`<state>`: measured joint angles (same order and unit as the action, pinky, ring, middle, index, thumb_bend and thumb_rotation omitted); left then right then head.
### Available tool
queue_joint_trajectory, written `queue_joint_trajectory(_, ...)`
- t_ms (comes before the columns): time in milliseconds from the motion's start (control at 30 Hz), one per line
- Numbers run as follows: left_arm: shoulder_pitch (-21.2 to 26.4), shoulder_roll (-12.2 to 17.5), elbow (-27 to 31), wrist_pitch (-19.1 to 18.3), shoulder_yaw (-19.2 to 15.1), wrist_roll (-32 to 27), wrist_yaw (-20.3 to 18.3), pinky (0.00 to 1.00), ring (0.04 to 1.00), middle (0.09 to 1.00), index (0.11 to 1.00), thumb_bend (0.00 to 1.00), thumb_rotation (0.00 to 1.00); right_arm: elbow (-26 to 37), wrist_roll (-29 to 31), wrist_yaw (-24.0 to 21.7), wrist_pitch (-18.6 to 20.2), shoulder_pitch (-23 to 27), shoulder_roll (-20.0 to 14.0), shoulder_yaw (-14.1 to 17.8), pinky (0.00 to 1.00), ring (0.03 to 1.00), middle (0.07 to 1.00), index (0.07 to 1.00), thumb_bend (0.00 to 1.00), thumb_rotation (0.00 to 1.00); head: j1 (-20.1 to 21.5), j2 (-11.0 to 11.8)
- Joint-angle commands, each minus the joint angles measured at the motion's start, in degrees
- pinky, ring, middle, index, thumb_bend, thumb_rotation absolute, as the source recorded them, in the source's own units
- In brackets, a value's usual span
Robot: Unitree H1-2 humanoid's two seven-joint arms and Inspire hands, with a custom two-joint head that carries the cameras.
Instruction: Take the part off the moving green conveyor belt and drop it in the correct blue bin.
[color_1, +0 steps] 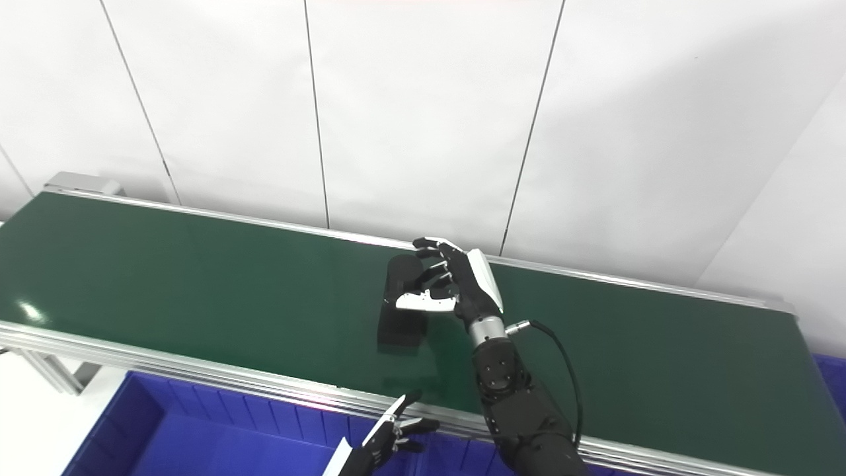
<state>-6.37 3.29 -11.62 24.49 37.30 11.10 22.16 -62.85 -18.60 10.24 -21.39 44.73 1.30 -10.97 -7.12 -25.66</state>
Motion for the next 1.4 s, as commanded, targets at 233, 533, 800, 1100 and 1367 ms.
queue_joint_trajectory(233,-0.89,-1.22,3.11,2.42,1.28,0.66,0.27,0.71,0.809,0.788,0.938,0.91,0.93,-0.24,-1.23,3.66,2.22,3.28,1.40,-1.07,0.32,0.388,0.486,0.585,0.56,0.02,0.60,-0.54)
queue_joint_trajectory(533,-0.95,-1.08,3.42,2.42,1.15,-0.06,-0.61,0.72,0.807,0.784,0.940,0.90,0.91,-0.42,-2.70,4.84,1.85,3.06,0.68,-3.17,0.33,0.388,0.506,0.517,0.51,0.00,1.16,-0.69)
queue_joint_trajectory(800,-0.94,-1.06,3.47,2.43,1.19,-0.20,-0.57,0.73,0.806,0.780,0.945,0.91,0.90,1.45,-3.23,4.97,1.27,2.39,0.15,-3.78,0.33,0.388,0.486,0.530,0.51,0.00,1.71,-0.78)
queue_joint_trajectory(1100,-0.97,-0.92,3.74,2.42,0.54,-0.98,-1.51,0.74,0.807,0.777,0.952,0.94,0.90,8.54,-2.18,2.96,1.60,0.08,-0.60,-3.04,0.35,0.398,0.493,0.510,0.52,0.00,4.09,-1.28)
queue_joint_trajectory(1367,-1.99,0.12,5.55,2.41,-1.50,-1.58,-3.36,0.80,0.827,0.794,0.985,0.93,0.92,21.41,-2.29,1.94,4.99,-4.36,-0.58,-2.04,0.32,0.386,0.494,0.529,0.51,0.00,13.22,-2.64)
